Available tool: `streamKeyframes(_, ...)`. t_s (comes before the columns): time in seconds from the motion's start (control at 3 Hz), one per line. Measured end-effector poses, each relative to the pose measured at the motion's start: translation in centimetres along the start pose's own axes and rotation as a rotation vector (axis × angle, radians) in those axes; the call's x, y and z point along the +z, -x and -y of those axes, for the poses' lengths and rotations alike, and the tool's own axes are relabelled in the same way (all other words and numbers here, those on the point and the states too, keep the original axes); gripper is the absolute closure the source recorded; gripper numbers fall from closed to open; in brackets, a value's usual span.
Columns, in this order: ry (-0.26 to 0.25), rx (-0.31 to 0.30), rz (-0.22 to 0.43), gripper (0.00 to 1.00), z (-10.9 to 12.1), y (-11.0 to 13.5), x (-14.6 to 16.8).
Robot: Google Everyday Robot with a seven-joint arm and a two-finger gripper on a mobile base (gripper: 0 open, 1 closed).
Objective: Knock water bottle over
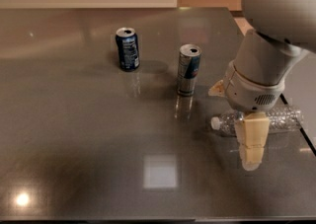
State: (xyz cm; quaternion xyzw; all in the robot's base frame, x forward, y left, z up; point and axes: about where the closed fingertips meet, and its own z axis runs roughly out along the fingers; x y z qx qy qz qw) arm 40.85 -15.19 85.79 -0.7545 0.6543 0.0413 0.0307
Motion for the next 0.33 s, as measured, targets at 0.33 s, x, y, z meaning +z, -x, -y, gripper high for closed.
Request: streamKeyframes(0.33, 0.0, 0.0, 0.002, 0.0, -0.01, 0.0, 0.02)
